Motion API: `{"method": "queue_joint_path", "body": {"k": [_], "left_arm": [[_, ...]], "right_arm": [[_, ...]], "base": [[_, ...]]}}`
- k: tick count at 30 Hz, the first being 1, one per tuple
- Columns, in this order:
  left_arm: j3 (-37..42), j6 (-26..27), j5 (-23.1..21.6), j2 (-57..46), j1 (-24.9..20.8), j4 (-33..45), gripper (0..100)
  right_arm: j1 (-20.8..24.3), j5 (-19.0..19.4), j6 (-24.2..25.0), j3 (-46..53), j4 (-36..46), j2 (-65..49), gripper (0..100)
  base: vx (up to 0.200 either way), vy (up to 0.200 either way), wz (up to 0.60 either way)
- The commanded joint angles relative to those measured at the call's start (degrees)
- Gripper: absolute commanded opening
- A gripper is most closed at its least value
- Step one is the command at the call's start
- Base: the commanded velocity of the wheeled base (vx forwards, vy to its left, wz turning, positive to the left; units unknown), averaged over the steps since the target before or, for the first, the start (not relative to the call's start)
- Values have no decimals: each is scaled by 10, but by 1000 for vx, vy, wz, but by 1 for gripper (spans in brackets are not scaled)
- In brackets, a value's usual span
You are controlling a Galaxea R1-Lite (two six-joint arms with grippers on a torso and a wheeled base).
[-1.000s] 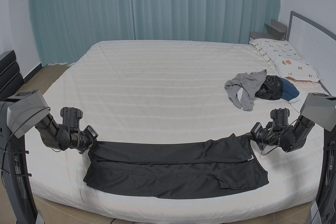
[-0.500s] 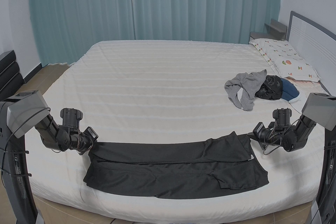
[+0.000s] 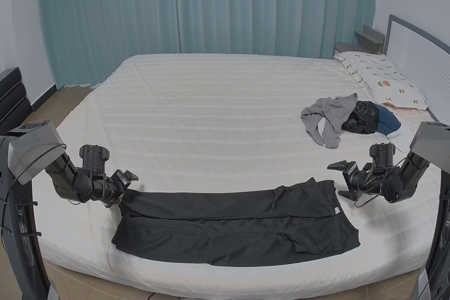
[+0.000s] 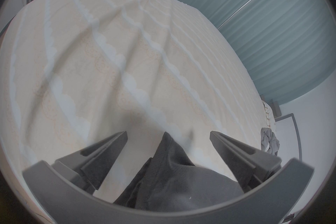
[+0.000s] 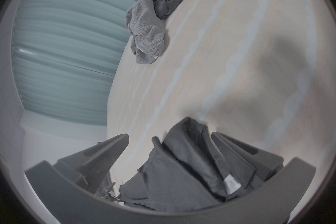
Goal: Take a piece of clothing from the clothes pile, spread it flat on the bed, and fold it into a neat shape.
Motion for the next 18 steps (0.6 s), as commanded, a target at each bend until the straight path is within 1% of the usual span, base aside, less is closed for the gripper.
{"method": "queue_joint_path", "body": {"k": [1, 8, 17, 18], "left_arm": [[22, -1, -23, -26, 13, 1, 100], [59, 0, -55, -57, 20, 1, 100], [66, -2, -58, -63, 20, 1, 100], [67, -2, -58, -64, 19, 1, 100]], "right_arm": [[-5, 9, 6, 19, -2, -25, 100], [0, 9, 4, 41, -30, -22, 100], [2, 9, 4, 57, -48, -22, 100], [3, 9, 4, 57, -48, -20, 100]], "base": [[0, 0, 0], [0, 0, 0], [0, 0, 0], [-200, 0, 0]]}}
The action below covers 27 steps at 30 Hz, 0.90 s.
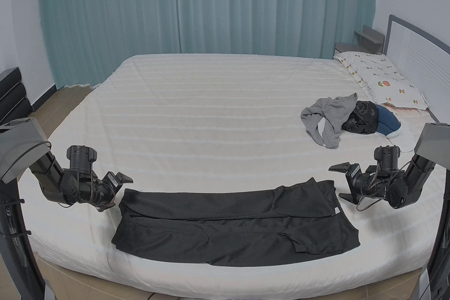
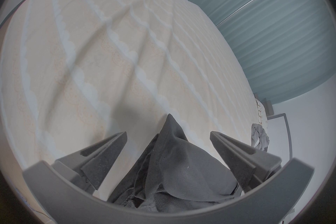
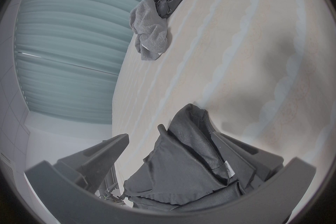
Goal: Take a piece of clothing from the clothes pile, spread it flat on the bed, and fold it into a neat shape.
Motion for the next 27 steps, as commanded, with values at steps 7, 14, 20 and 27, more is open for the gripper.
{"method": "queue_joint_path", "body": {"k": [7, 14, 20, 27], "left_arm": [[8, -1, 0, -11, -1, 0, 100], [18, 0, 0, -16, -4, 1, 100], [56, 4, 0, -35, -8, 0, 100], [100, 28, 0, -41, -27, -4, 100]], "right_arm": [[1, 0, -1, 2, 0, 1, 100], [1, 0, 0, 3, -1, -1, 100], [1, 0, 1, 5, -2, -5, 100], [1, 0, 0, 12, -6, -11, 100]], "base": [[-200, 0, 0], [-114, 0, 0], [0, 0, 0], [0, 0, 0]]}}
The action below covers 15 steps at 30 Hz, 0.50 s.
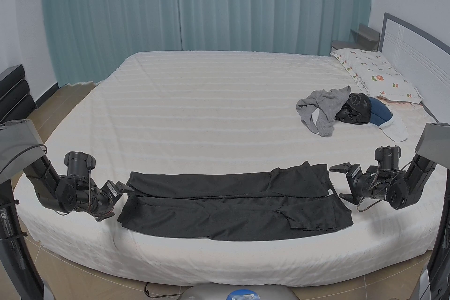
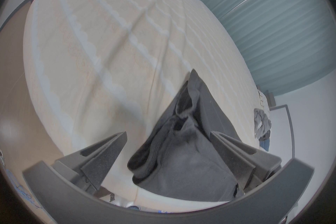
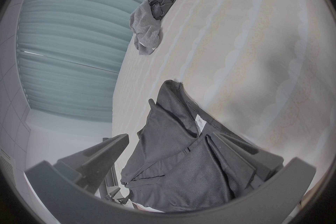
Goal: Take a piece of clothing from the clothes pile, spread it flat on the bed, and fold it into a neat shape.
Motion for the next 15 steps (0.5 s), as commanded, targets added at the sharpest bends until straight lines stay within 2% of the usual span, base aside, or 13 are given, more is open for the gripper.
{"method": "queue_joint_path", "body": {"k": [1, 6, 7, 15], "left_arm": [[29, 22, 0, -4, -11, -7, 100], [52, 40, 1, 1, -21, -44, 100], [56, 40, 2, 4, -24, -49, 0], [59, 66, 18, 12, -25, -46, 0]], "right_arm": [[0, 0, 0, 3, -1, -4, 100], [0, 0, 0, 4, -2, -5, 100], [0, 0, 0, 4, -1, -5, 100], [0, 0, 0, 4, -2, -5, 100]], "base": [[0, 0, 0], [0, 0, 0], [0, 0, 0], [0, 0, 0]]}}
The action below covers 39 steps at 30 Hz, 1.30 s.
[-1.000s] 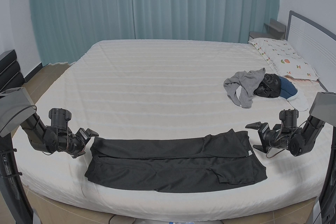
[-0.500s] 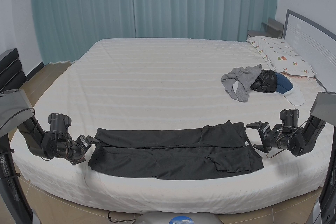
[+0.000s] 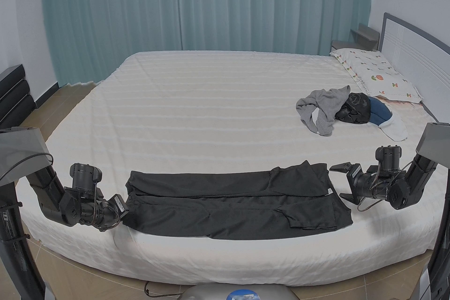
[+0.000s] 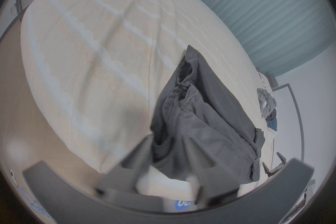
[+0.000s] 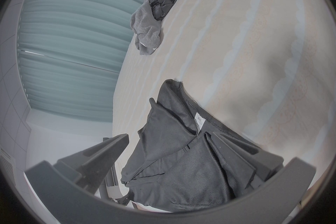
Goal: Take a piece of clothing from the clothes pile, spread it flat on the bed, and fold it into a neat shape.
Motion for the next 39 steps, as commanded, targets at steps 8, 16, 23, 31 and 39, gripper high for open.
{"method": "queue_joint_path", "body": {"k": [8, 16, 23, 31, 39], "left_arm": [[0, 51, 48, -7, 8, 72, 0], [-7, 55, 49, -16, 10, 109, 0], [-15, 52, 48, -17, 10, 116, 100], [-36, 39, 26, -51, 39, 104, 100], [-68, -33, 4, -54, 31, 71, 100]], "right_arm": [[0, 0, -1, -1, -1, -1, 100], [0, 0, -1, 0, -1, -1, 100], [1, -1, -1, 0, -1, -1, 100], [3, -1, -1, 0, 0, -1, 100], [6, -1, -1, 0, 0, 0, 100]], "base": [[0, 0, 0], [0, 0, 0], [0, 0, 0], [0, 0, 0], [0, 0, 0]]}}
